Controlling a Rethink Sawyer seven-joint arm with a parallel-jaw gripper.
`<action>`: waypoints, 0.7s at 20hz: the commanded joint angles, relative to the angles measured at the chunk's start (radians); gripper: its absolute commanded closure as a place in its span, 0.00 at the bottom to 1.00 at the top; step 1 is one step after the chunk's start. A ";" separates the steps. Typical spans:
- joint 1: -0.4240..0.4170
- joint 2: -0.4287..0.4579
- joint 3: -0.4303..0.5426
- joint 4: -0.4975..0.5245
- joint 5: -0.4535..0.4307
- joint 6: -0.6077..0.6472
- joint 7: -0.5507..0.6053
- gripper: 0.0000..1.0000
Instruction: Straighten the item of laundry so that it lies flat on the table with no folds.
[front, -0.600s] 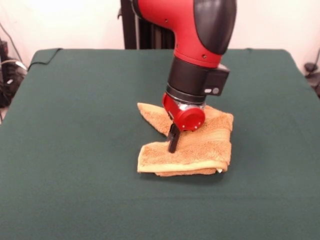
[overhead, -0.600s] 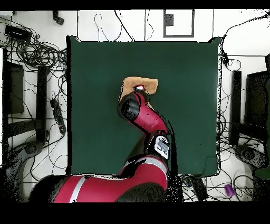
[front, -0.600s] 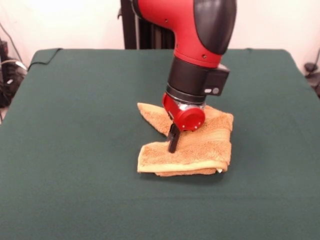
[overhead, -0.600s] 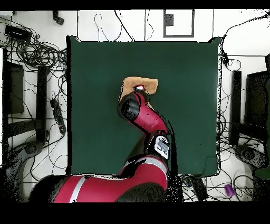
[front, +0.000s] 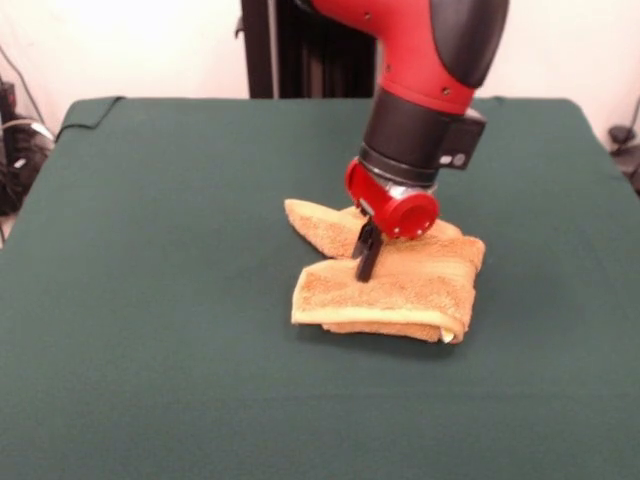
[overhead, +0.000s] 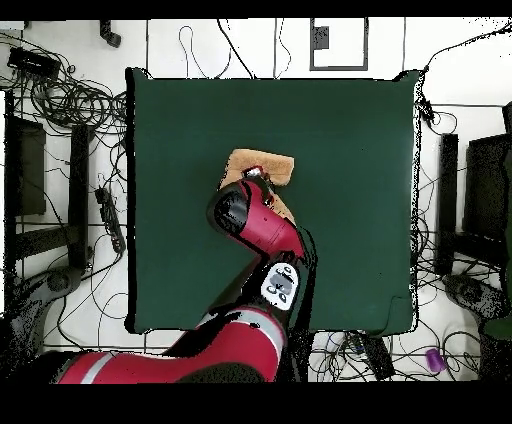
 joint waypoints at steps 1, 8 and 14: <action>0.077 0.002 0.001 -0.010 0.057 0.227 0.220 1.00; 0.139 -0.018 -0.057 -0.004 0.065 0.318 0.282 1.00; 0.180 -0.015 -0.097 -0.013 0.077 0.370 0.319 1.00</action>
